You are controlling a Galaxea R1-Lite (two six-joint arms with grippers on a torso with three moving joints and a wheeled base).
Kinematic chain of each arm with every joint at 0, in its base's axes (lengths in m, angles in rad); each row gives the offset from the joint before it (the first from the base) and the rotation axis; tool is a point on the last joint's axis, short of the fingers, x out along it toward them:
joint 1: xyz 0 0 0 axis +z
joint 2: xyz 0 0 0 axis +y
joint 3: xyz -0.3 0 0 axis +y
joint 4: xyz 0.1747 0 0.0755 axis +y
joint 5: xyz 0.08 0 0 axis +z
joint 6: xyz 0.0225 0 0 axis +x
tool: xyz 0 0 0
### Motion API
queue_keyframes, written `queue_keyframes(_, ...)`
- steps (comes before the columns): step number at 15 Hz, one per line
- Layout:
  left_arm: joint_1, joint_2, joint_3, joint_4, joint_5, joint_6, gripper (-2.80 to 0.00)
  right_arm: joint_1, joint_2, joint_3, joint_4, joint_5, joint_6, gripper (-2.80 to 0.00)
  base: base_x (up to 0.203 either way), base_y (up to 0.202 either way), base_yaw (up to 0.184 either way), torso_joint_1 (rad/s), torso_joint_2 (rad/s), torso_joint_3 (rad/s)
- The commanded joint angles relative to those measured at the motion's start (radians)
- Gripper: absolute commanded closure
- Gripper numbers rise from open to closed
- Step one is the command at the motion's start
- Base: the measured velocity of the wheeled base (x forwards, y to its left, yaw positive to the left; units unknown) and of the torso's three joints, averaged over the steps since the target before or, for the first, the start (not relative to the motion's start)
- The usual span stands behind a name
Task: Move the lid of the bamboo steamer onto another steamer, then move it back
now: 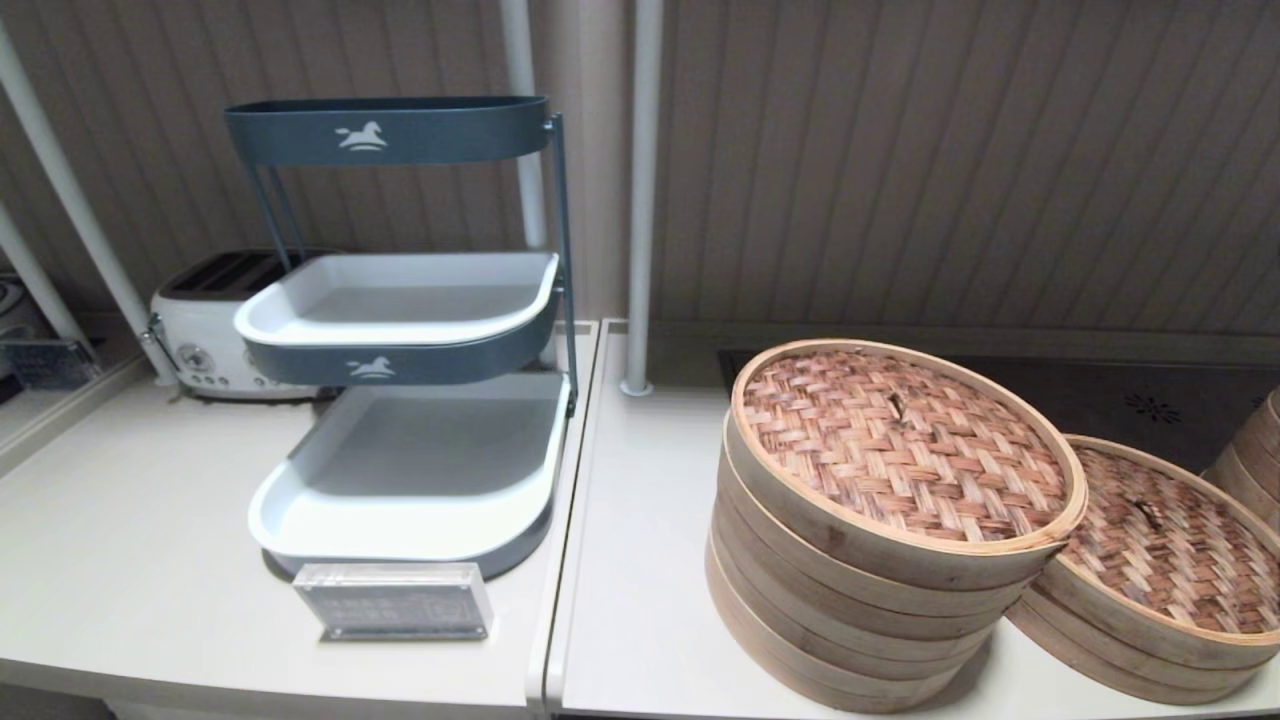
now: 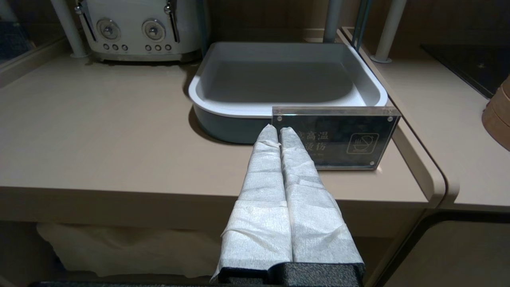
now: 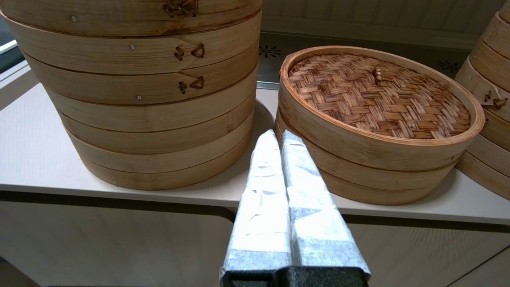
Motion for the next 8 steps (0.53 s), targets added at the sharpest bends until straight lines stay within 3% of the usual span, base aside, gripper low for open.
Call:
queue_keyframes(1,0.0,0.0,0.028,0.0,0.0,0.0,0.0,0.0,0.002,0.026,-0.001,0.001,0.0,0.0,0.0,0.0,0.0,0.0,0.0,0.0)
queue_keyframes(8,0.0,0.0,0.028,-0.002,0.0,0.0,0.0,0.0,0.002,0.026,-0.001,0.001,0.0,0.0,0.0,0.0,0.0,0.0,0.0,0.0)
